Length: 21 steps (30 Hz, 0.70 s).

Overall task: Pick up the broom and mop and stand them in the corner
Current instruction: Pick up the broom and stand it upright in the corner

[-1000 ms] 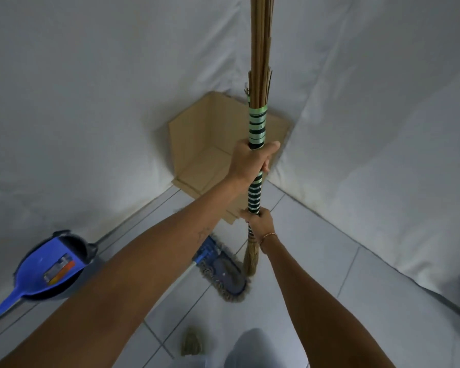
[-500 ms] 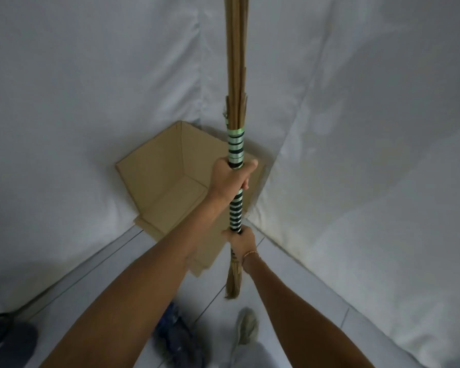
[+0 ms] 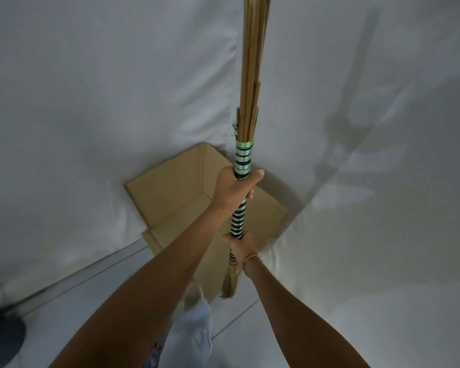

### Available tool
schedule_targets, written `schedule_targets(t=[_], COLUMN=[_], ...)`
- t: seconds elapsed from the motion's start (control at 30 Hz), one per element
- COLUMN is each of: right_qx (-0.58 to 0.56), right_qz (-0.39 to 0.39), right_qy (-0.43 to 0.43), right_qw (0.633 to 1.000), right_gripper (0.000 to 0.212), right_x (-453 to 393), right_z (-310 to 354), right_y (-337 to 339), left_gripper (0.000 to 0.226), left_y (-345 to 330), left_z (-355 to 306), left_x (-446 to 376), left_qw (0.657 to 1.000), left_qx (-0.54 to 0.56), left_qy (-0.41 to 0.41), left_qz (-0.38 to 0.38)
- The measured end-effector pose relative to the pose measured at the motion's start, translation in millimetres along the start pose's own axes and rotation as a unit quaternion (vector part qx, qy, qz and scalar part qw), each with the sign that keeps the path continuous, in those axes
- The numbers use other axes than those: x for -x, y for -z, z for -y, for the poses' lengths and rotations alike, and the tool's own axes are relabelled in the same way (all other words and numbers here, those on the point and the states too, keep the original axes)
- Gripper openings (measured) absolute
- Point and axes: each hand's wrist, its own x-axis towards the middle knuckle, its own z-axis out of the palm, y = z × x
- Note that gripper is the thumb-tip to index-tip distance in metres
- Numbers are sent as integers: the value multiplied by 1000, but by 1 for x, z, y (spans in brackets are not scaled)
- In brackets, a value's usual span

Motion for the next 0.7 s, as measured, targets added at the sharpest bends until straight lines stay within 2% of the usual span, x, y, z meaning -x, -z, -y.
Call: schedule_targets(t=[0.13, 0.23, 0.3, 0.47, 0.53, 0.6, 0.7], right_qx=[33, 183, 236, 247, 251, 241, 248], right_qz=[30, 8, -8, -19, -13, -2, 8], right_qy=[44, 60, 46, -14, -28, -29, -20], right_qw=[998, 981, 971, 969, 967, 970, 968], right_gripper=[39, 48, 48, 45, 35, 28, 29], right_x=[-75, -160, -209, -334, -370, -412, -461], right_z=[31, 53, 68, 89, 94, 88, 74], right_y=[-15, -35, -46, -84, -96, -113, -130], left_gripper=[43, 42, 42, 42, 44, 43, 41], left_y=[20, 41, 56, 93, 104, 111, 116], left_z=[19, 56, 81, 156, 182, 214, 258], left_x=[-73, -153, -201, -319, -353, -391, -427], left_qw=[999, 998, 997, 995, 993, 991, 990], left_qx=[-38, -67, -73, -66, -73, -68, -60], left_qy=[-16, -5, 15, 74, 92, 108, 122], left_qz=[3, 6, 3, -21, -31, -38, -30])
